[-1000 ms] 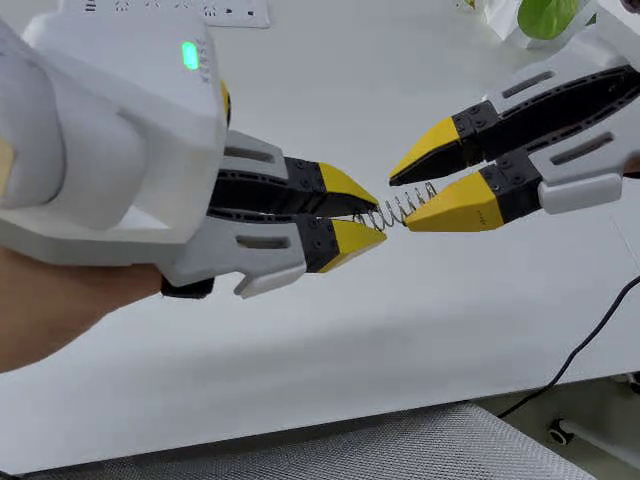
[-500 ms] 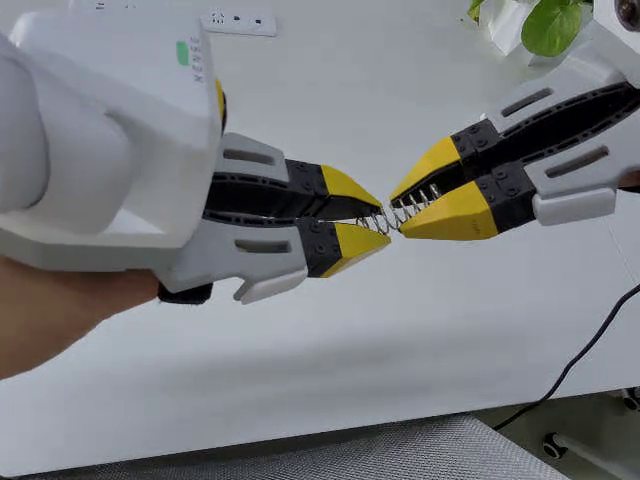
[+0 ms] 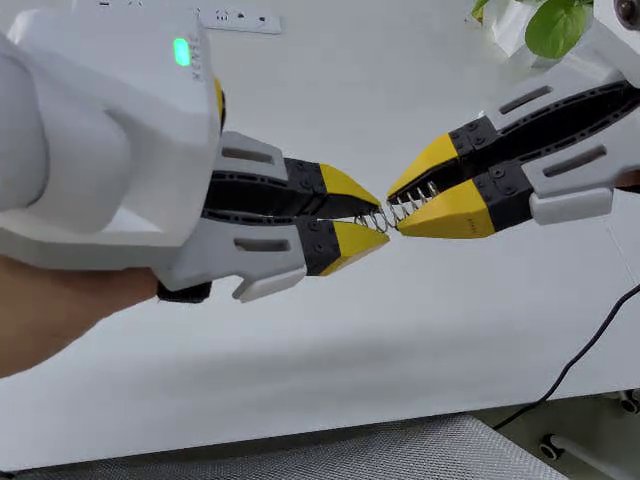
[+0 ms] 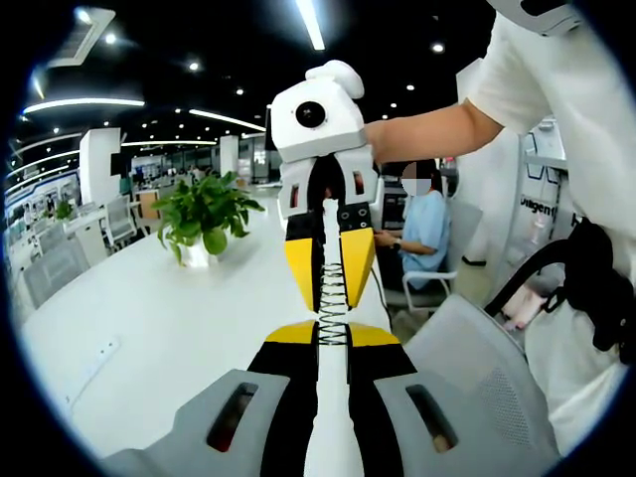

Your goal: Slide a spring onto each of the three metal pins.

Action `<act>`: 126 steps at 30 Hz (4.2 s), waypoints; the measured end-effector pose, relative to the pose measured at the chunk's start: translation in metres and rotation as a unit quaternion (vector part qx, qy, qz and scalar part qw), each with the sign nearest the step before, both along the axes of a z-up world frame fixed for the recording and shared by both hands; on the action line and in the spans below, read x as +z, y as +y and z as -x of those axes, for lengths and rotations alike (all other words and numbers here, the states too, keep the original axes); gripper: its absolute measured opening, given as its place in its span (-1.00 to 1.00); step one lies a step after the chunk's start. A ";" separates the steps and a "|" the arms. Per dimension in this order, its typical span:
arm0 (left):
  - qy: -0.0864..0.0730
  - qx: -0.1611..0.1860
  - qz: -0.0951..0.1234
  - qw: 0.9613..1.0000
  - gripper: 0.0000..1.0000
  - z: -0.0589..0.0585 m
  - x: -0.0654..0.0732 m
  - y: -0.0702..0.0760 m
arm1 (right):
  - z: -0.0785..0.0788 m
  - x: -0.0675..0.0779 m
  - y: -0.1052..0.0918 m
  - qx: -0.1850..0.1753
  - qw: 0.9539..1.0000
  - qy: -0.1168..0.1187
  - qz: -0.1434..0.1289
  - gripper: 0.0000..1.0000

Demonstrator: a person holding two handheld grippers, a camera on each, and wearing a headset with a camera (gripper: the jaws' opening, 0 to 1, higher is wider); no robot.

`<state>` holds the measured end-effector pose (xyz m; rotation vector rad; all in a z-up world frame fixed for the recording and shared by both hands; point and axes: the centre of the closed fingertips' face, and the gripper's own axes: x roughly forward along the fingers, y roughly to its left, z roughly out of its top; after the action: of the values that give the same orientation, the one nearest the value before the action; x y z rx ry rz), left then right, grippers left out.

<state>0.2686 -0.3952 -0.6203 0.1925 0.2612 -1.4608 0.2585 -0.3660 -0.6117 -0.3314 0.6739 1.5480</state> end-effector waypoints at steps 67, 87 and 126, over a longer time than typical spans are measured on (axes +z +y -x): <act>-0.021 0.012 -0.043 0.999 -0.68 0.012 -0.012 0.030 | 0.001 -0.008 0.015 0.052 0.987 -0.087 0.126 -0.88; -0.016 0.101 -0.048 0.994 -0.40 -0.015 -0.029 0.101 | -0.040 -0.020 -0.001 -0.007 0.980 -0.096 0.172 -0.88; 0.004 0.157 -0.082 0.984 0.85 -0.041 -0.096 0.183 | -0.111 -0.104 -0.012 0.045 0.933 -0.098 0.342 -0.87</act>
<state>0.3099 -0.2125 -0.7165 0.2667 0.4006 -1.1276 0.3692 -0.3781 -0.7152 -1.0376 1.0381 1.2969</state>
